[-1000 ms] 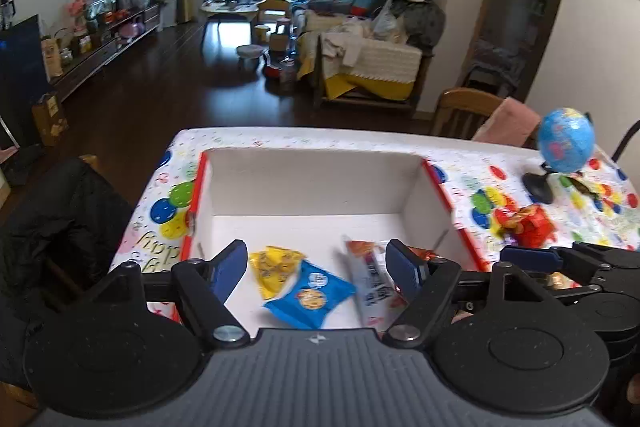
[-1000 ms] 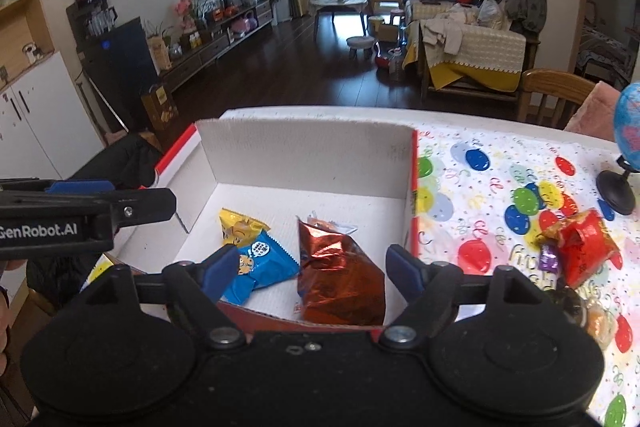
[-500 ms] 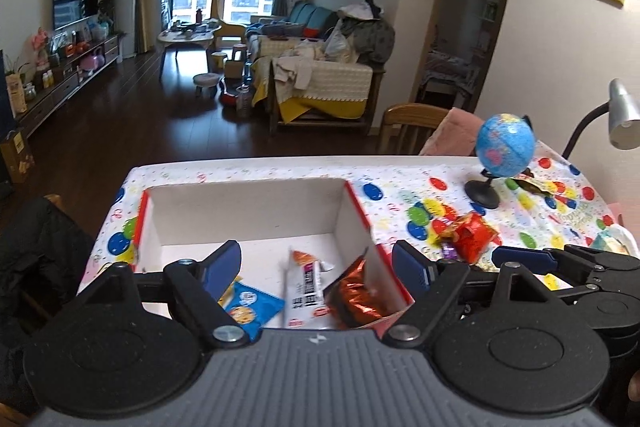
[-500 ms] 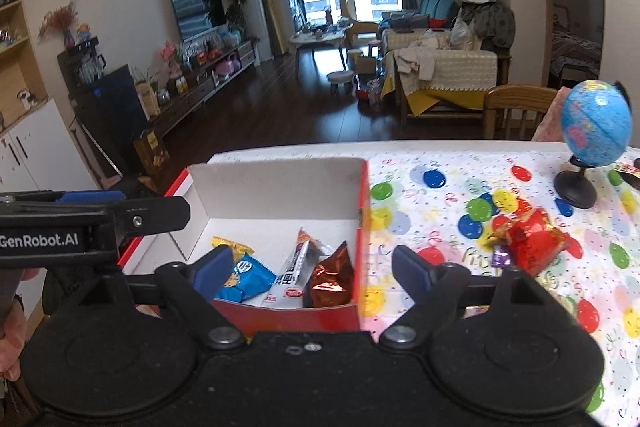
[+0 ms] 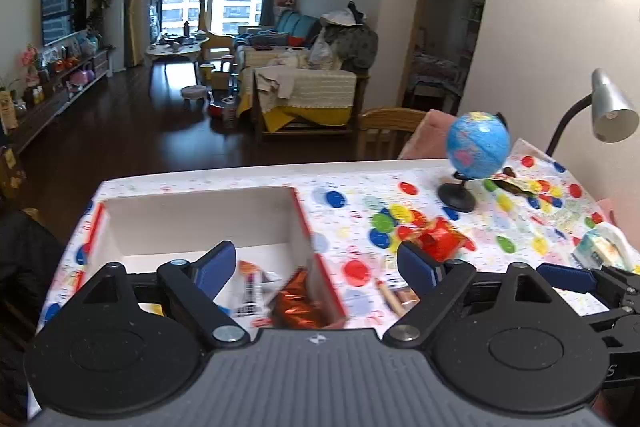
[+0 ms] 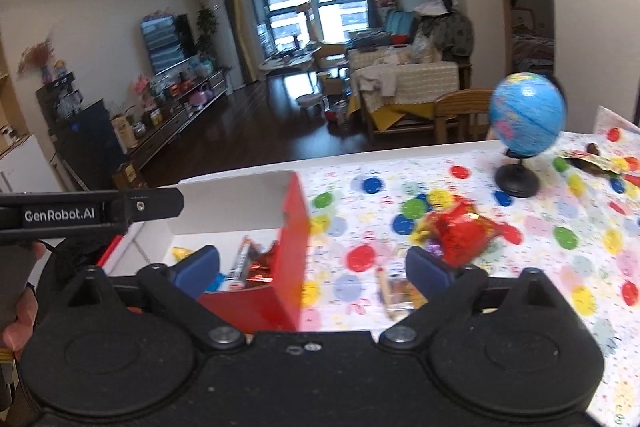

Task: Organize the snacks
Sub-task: 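Withdraw both tools from the box toward the remaining snacks, then lower the right tool toward the foil-wrapped candy while the left tool approaches the black packet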

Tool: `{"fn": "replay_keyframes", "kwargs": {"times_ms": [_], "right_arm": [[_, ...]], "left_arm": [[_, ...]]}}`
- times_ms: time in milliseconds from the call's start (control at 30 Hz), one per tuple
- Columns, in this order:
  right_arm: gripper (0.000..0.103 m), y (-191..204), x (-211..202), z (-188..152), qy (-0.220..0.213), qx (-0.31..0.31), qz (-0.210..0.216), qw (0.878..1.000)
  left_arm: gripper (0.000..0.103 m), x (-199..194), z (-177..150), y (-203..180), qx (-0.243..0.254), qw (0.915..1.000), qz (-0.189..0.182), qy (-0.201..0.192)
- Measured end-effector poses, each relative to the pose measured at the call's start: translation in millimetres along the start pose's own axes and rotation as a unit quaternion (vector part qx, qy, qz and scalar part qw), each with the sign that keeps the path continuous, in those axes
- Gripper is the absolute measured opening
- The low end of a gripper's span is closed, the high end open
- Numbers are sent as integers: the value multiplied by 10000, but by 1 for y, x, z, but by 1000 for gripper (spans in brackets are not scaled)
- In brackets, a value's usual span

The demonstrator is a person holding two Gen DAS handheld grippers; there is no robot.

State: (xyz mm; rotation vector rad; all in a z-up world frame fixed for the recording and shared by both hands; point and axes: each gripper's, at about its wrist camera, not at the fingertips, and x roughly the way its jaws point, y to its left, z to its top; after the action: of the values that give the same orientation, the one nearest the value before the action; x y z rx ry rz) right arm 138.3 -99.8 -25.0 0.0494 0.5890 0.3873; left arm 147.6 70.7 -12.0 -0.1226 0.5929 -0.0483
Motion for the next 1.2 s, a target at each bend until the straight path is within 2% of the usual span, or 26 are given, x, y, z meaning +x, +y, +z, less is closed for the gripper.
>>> {"fn": "replay_keyframes", "kwargs": {"times_ms": [167, 400, 600, 800, 967, 1100, 1200], "right_arm": [[102, -34, -4, -10, 77, 77, -254, 9996], [101, -79, 1, -24, 320, 64, -490, 9983], [98, -118, 10, -31, 485, 24, -514, 9975], [90, -141, 24, -42, 721, -146, -373, 9966], [85, -148, 36, -51, 1015, -216, -54, 9946], [77, -154, 50, -55, 1210, -135, 102, 9925], [76, -157, 60, -57, 1284, -47, 220, 9915]], "left_arm": [[92, 14, -9, -27, 51, 9998, -169, 43], [92, 44, -22, -69, 164, 9992, -67, 370], [92, 73, -34, -95, -51, 9986, -80, 518], [92, 107, -40, -123, 16, 9972, 17, 743], [92, 137, -45, -136, 19, 9940, 76, 1092], [92, 155, -47, -145, 114, 9919, 114, 1257], [92, 167, -47, -149, 144, 9903, 193, 1369]]}}
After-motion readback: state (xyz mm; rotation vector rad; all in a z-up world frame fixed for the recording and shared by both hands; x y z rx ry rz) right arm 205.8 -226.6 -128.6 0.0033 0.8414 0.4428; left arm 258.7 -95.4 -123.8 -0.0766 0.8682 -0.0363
